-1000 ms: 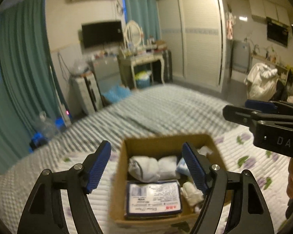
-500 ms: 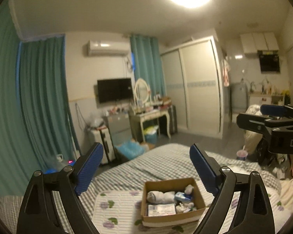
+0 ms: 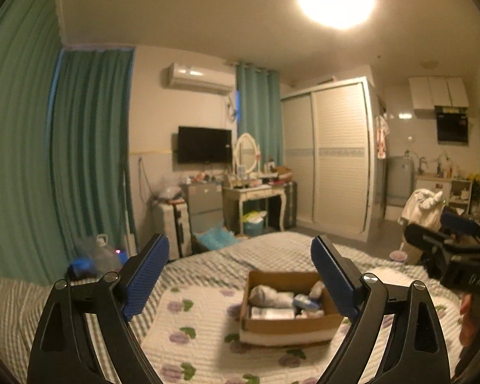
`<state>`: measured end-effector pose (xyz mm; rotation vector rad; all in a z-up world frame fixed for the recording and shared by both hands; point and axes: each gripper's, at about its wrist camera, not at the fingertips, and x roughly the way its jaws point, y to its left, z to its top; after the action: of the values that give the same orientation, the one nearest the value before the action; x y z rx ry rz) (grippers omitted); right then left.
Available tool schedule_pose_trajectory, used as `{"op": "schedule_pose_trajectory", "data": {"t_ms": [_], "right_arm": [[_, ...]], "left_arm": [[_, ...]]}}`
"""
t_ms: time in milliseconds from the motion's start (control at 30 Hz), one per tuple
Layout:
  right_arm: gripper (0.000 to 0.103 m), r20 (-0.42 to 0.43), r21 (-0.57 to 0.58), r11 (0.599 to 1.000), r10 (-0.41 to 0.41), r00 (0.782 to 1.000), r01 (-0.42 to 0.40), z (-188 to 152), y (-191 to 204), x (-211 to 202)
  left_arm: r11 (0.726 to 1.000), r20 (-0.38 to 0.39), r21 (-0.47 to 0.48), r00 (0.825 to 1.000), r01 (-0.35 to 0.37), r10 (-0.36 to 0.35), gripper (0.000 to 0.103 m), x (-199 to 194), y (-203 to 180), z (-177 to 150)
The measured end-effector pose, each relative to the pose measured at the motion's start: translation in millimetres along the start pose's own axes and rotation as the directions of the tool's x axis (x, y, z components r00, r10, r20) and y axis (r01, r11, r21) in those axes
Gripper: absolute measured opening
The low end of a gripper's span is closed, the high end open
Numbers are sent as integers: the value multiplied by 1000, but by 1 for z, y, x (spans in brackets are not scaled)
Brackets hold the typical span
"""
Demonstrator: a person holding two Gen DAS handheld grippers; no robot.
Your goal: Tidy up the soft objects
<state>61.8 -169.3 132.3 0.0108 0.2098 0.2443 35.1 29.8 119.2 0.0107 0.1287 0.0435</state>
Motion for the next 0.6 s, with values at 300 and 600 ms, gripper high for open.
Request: {"op": "schedule_pose_trajectory", "data": {"t_ms": [300,600], "right_arm": [[103,-112,26,998,-52,992,55,-82,-6,56],[103,-175,25,996,-75,982,81,-103,-14,74]], "left_arm": [[999,-116,30,993,-12,15,92,39,-7,-66],[999,-173,39,985,4,2,92,44,-13,-84]]}}
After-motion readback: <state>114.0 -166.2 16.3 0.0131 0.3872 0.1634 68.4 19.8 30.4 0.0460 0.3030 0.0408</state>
